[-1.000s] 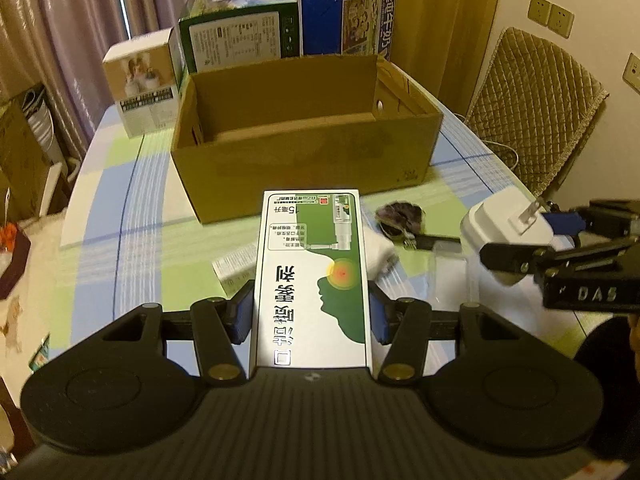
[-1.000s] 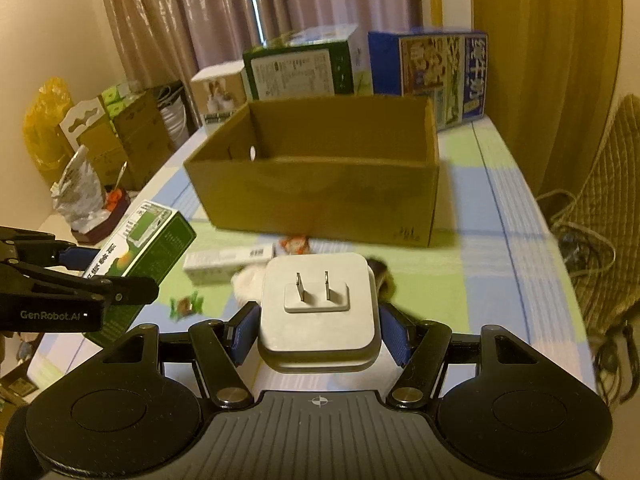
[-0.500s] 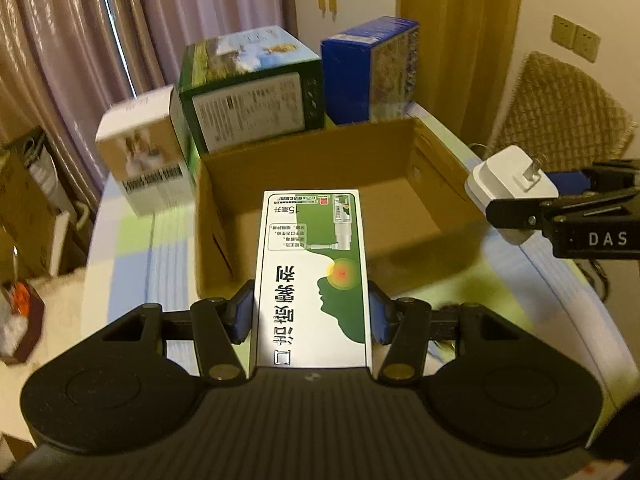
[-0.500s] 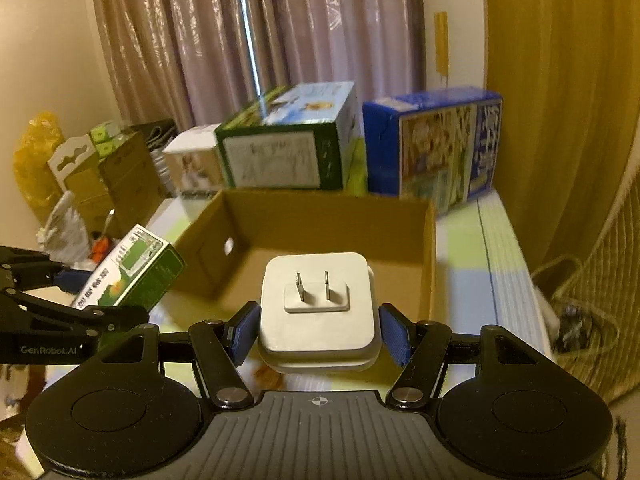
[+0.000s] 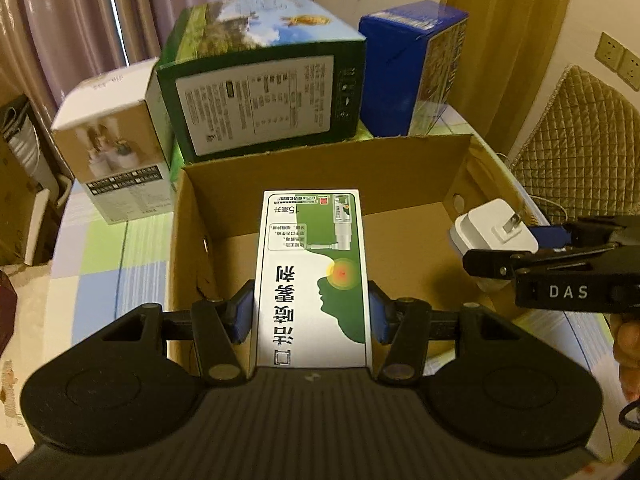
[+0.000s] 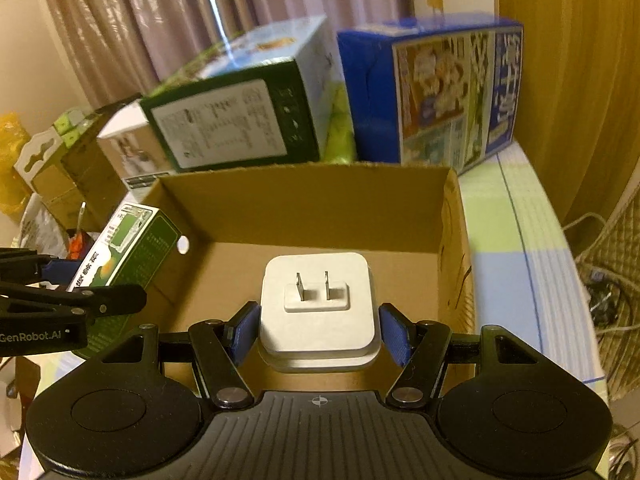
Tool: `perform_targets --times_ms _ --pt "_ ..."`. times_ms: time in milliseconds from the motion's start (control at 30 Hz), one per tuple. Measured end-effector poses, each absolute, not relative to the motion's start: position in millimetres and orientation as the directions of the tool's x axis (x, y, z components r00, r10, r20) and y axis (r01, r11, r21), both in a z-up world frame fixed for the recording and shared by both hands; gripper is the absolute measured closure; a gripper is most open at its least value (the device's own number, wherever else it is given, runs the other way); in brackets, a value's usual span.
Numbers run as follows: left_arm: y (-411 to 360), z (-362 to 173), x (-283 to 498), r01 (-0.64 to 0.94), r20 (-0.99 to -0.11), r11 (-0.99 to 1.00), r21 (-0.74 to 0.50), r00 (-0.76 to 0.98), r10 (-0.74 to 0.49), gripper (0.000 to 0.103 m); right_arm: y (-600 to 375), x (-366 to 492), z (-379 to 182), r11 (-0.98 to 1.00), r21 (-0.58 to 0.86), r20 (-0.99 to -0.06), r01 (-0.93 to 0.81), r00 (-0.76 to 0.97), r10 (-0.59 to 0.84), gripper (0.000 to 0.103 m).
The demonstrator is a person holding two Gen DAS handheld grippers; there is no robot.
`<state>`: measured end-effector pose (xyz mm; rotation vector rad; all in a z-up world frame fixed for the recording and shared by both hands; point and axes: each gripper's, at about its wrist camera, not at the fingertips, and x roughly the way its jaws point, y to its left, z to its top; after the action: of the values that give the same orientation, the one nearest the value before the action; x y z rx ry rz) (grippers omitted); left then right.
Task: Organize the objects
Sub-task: 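Open the left tool to drop the medicine box while the right tool drops the plug into the box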
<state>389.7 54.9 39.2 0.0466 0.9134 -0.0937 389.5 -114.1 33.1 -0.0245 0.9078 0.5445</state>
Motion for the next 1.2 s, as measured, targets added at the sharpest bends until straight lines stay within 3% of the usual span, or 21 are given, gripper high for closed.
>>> perform_targets --times_ms 367,467,667,733,800,1033,1200 --pt "56 7 421 0.093 -0.802 0.996 -0.015 0.594 -0.068 0.052 -107 413 4 0.874 0.213 -0.781 -0.437 0.461 0.421 0.041" --pt "57 4 425 0.07 -0.786 0.997 -0.019 0.615 -0.058 0.035 -106 416 -1 0.876 0.214 -0.788 -0.432 0.454 0.416 0.041" --pt "63 9 422 0.065 -0.776 0.998 -0.027 0.628 -0.062 0.035 -105 417 -2 0.878 0.203 -0.785 -0.434 0.464 0.411 0.041" --pt "66 12 419 0.059 -0.773 0.997 -0.04 0.631 -0.069 0.035 -104 417 1 0.867 0.217 -0.769 -0.448 0.469 0.435 0.038" --pt "69 15 414 0.057 -0.768 0.997 -0.045 0.636 -0.071 0.035 -106 415 6 0.863 0.229 -0.746 -0.45 0.489 0.453 0.022" --pt "76 34 376 0.047 -0.741 0.997 -0.068 0.666 -0.082 0.029 -127 390 36 0.87 0.209 -0.697 -0.446 0.556 0.453 0.02" --pt "69 52 327 0.046 -0.713 0.996 -0.073 0.696 -0.084 0.022 -154 348 61 0.874 0.215 -0.657 -0.437 0.597 0.46 0.013"
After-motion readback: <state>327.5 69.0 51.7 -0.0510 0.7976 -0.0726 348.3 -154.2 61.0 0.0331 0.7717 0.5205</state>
